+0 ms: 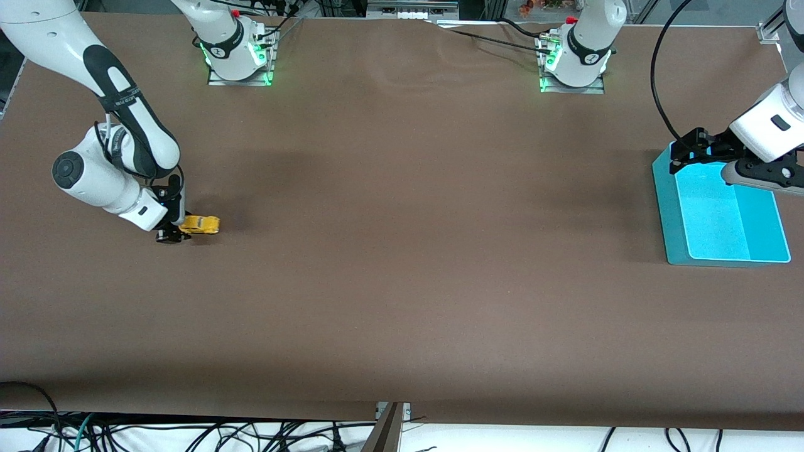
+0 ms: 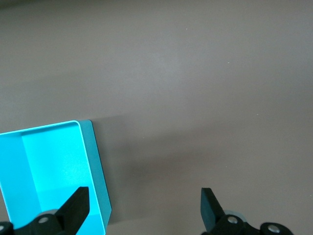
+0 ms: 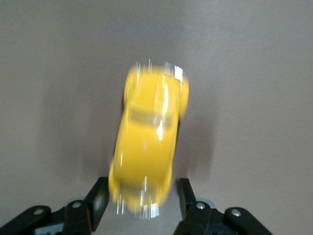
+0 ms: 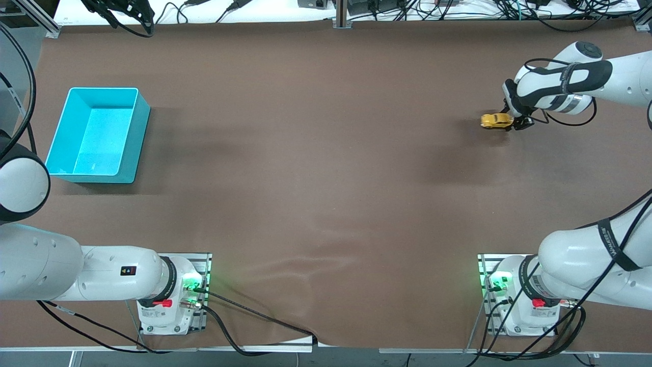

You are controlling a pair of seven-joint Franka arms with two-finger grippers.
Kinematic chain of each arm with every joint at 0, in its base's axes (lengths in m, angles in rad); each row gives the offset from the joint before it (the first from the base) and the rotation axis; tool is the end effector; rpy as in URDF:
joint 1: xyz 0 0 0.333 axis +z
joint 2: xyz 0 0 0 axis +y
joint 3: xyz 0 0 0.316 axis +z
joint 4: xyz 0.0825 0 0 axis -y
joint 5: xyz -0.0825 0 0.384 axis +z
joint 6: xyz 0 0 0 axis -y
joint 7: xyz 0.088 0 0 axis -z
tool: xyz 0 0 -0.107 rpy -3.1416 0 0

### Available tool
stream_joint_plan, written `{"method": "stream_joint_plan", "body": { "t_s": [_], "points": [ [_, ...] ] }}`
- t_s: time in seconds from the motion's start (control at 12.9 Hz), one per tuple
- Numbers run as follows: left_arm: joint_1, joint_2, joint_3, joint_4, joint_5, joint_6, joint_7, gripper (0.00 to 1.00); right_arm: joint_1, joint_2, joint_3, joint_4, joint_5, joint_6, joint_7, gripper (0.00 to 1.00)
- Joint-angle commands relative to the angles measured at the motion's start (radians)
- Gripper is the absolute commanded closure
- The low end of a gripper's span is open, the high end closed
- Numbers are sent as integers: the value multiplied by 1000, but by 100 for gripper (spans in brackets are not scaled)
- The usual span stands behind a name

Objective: Wind and store yellow beetle car
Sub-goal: 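Release the car to roll toward the cyan tray, raise the right gripper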

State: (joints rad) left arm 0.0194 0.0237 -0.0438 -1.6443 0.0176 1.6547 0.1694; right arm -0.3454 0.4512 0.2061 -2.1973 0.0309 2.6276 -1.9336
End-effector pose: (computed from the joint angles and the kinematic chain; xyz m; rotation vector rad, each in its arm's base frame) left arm 0.5666 -0.0118 0.5837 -3.1111 0.3049 0.0226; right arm 0.5486 -0.0749 0.1785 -1.9736 -2.3578 -0.1284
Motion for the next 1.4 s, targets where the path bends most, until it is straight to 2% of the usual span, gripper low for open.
{"method": "stream_joint_plan", "body": {
  "t_s": [0.0, 0.39, 0.47, 0.54, 0.85, 1.09, 1.32],
  "points": [
    [-1, 13, -2, 32, 22, -24, 5, 0, -20, -8, 29, 28, 6, -43, 10, 34],
    [-1, 13, -2, 32, 22, -26, 4, 0, -21, -46, 73, 57, 1, -84, 8, 29],
    [-1, 13, -2, 32, 22, -24, 4, 0, -21, -57, 81, 65, 4, -99, 13, 18],
    [-1, 13, -2, 32, 22, -24, 4, 0, -21, -74, 91, 76, 6, -118, 30, 1],
    [-3, 13, -5, 32, 22, -24, -2, 0, -9, -173, 122, 218, 6, -392, 185, 0],
    [-3, 13, -7, 34, 22, -24, -7, 0, 5, -255, 122, 270, 18, -475, 223, 0],
    [-4, 13, -5, 34, 21, -24, -5, 0, 16, -318, 121, 336, 20, -613, 332, 0]
  ]
}}
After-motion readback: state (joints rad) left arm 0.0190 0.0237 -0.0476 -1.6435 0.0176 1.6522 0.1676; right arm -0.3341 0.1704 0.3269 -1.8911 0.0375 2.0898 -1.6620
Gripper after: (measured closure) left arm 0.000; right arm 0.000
